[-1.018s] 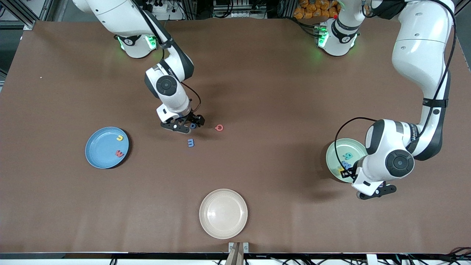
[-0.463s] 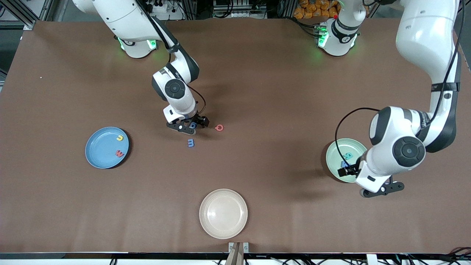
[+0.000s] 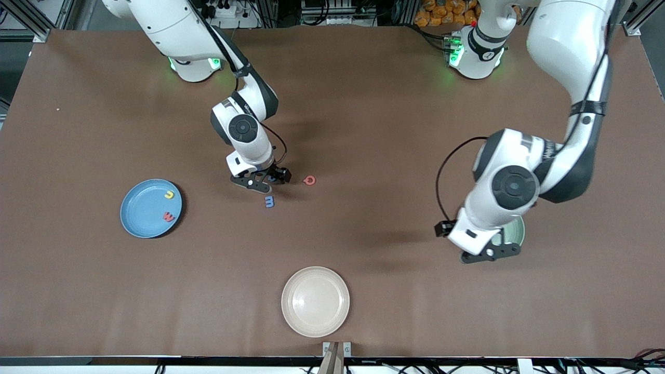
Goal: Sort upper and lower case letters into plates
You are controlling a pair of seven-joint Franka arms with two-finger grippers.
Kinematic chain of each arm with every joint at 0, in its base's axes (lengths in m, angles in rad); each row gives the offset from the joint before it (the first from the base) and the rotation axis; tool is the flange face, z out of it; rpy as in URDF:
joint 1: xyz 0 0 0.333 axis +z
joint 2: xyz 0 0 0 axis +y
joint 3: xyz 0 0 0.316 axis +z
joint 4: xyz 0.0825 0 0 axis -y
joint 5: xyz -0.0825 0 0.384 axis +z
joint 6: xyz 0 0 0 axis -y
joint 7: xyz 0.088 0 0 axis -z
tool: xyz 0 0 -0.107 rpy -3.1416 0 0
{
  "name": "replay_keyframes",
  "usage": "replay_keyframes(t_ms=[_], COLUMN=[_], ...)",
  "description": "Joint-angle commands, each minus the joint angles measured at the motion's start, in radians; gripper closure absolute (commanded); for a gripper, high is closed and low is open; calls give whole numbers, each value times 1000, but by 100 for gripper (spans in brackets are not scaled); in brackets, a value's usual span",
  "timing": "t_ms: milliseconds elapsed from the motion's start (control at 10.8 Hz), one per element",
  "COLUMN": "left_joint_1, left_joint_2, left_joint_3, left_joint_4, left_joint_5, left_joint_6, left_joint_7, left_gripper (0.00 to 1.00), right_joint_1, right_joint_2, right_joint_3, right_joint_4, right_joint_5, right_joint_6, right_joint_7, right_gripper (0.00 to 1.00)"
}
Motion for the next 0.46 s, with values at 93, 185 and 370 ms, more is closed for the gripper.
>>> replay_keyframes(t_ms=[93, 185, 370], left_joint_1=[-120, -149, -197], left_joint_2=[29, 41, 64], left_joint_3=[10, 8, 10], left_joint_4=[16, 16, 16], left_joint_5=[-20, -29, -95], left_joint_6=[19, 44, 96], left_joint_7=[-284, -412, -633], left_gripper=[0, 0, 0], right_joint_1=[19, 19, 19], right_joint_2=[5, 5, 2], right_joint_3=[-5, -5, -5], right_joint_4=[10, 10, 8], right_joint_5=[-21, -21, -22], right_joint_6=[4, 4, 3], right_joint_7=[15, 14, 8], right_gripper=[100, 100, 100])
